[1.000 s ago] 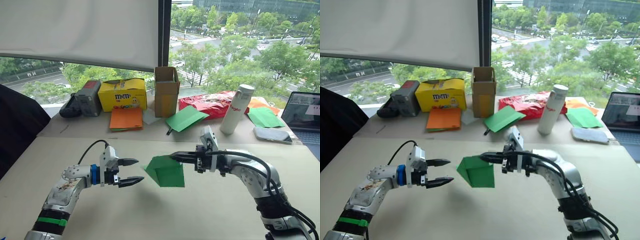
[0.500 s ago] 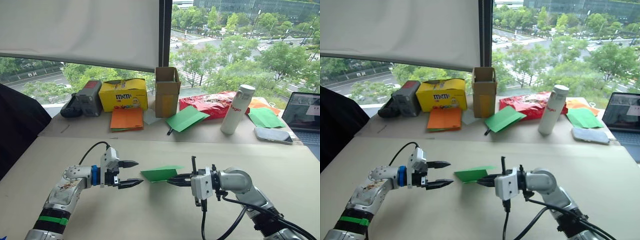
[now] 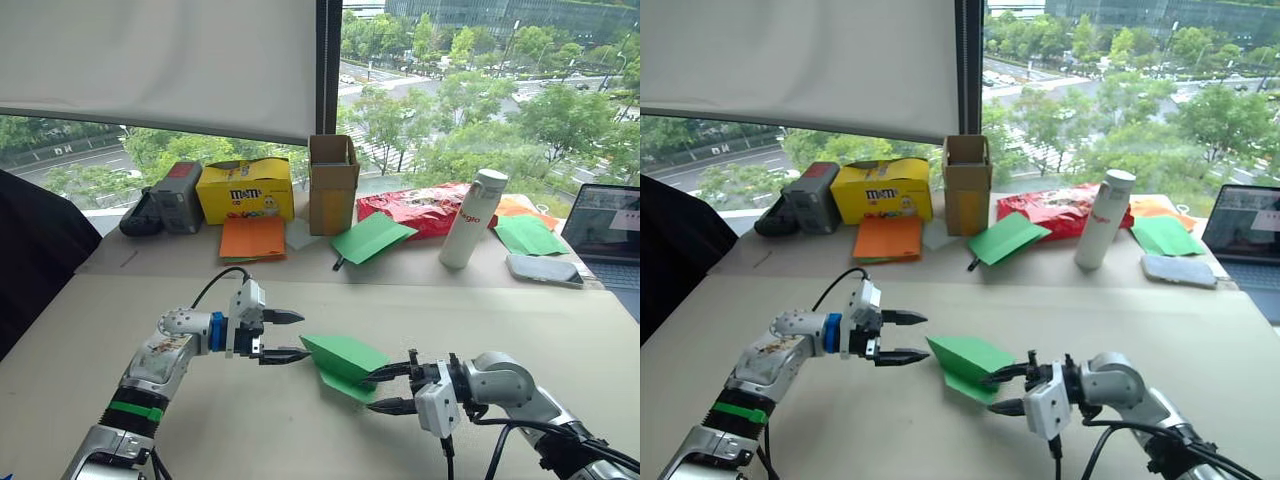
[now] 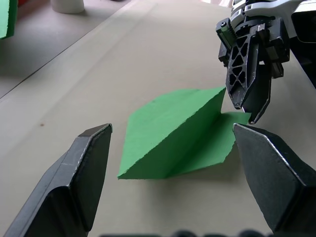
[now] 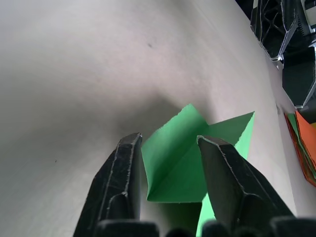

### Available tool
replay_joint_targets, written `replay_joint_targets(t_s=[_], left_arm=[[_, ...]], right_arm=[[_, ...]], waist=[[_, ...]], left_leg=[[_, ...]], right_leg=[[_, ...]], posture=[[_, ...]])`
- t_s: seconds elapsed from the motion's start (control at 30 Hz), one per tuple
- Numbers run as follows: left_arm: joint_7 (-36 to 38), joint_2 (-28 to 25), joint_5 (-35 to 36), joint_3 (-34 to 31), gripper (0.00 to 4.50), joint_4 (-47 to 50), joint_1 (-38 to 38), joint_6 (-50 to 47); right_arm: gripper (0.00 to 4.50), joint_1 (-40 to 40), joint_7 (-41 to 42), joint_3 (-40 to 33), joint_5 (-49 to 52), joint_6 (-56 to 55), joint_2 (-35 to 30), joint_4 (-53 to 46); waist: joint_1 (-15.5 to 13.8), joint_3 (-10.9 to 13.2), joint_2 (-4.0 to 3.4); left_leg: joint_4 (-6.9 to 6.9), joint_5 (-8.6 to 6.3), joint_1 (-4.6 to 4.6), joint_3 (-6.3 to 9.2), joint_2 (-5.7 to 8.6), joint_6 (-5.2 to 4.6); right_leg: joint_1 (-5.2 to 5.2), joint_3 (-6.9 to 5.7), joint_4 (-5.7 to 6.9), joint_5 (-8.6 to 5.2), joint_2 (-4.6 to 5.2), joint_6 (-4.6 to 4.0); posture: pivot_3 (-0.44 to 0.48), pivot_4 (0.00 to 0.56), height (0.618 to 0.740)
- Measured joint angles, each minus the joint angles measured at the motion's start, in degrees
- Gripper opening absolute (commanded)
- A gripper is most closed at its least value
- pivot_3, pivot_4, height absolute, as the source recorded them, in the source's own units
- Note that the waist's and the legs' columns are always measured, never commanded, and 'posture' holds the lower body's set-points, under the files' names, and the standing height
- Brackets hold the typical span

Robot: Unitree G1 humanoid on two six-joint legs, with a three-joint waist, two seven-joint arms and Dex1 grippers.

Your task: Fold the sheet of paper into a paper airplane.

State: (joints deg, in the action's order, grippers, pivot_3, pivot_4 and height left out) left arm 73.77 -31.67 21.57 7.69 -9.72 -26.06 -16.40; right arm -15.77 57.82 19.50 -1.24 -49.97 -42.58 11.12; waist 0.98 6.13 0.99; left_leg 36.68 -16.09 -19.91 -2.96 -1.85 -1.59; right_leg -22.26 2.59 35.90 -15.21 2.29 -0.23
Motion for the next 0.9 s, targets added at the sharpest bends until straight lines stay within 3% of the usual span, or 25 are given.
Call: replay_joint_targets(t_s=[0.07, 0.17, 0.33, 0.53, 0.6, 0.77, 0.9], left_arm=[[0.3, 0.5, -0.3, 0.1, 4.14, -1.2, -0.5, 0.6], [1.5, 1.4, -1.1, 0.6, 4.14, -3.6, -2.0, 2.2], [3.4, 5.5, -2.8, 2.6, 2.65, -10.2, -6.6, 6.2], [6.9, 8.9, -5.9, 4.4, 0.59, -20.8, -13.2, 13.1], [8.3, 9.7, -8.2, 5.4, 0.04, -25.7, -15.6, 17.0], [11.8, 11.2, -13.4, 8.3, 0.04, -36.0, -18.7, 26.0], [15.3, 11.3, -16.3, 10.5, 0.04, -38.6, -18.9, 28.8]], right_arm=[[3.99, 1.5, -0.5, -0.9, 0.6, 3.5, -1.7, -3.9], [3.99, 5.8, -0.5, -2.5, 3.8, 14.4, -4.8, -12.3], [2.41, 10.1, -2.0, -5.3, 8.4, 32.5, -5.4, -23.8], [0.27, 14.2, -5.3, -10.1, 11.7, 48.0, -5.5, -30.9], [0.00, 15.5, -6.5, -11.7, 11.7, 52.7, -5.5, -32.7], [0.00, 17.9, -9.4, -14.5, 11.6, 59.5, -5.3, -35.6], [0.00, 18.8, -11.2, -14.7, 10.3, 61.4, -4.7, -36.6]], waist=[[-0.1, 0.0, 0.00], [-0.4, 0.0, 0.00], [-0.8, 0.0, 0.02], [-0.9, 0.0, 0.04], [-1.0, 0.0, 0.06], [-0.7, 0.1, 0.11], [-0.4, 0.1, 0.14]], left_leg=[[0.00, 0.00, -0.03, 0.03, -0.01, 0.00], [0.01, 0.00, -0.10, 0.06, 0.01, 0.00], [0.08, 0.00, -0.30, 0.05, 0.11, 0.00], [0.09, 0.00, -0.35, -0.03, 0.16, 0.00], [0.09, 0.00, -0.35, -0.03, 0.16, -0.01], [0.09, -0.03, -0.37, -0.06, 0.12, -0.06], [0.09, -0.03, -0.37, -0.06, 0.11, -0.06]], right_leg=[[0.00, 0.01, 0.01, 0.00, 0.00, 0.00], [0.01, 0.00, -0.03, 0.00, 0.03, 0.00], [0.02, -0.13, -0.05, -0.01, -0.08, 0.02], [0.02, -0.09, -0.08, -0.01, -0.65, 0.04], [0.01, -0.09, -0.08, -0.01, -0.74, 0.04], [0.00, -0.04, -0.08, -0.02, -0.88, 0.05], [-0.01, -0.03, -0.06, -0.04, -0.91, 0.07]], posture=[[0.000, 0.150, 0.740], [0.000, 0.150, 0.740], [0.000, 0.150, 0.740], [0.000, 0.150, 0.740], [0.000, 0.150, 0.740], [0.000, 0.150, 0.740], [0.000, 0.150, 0.740]])
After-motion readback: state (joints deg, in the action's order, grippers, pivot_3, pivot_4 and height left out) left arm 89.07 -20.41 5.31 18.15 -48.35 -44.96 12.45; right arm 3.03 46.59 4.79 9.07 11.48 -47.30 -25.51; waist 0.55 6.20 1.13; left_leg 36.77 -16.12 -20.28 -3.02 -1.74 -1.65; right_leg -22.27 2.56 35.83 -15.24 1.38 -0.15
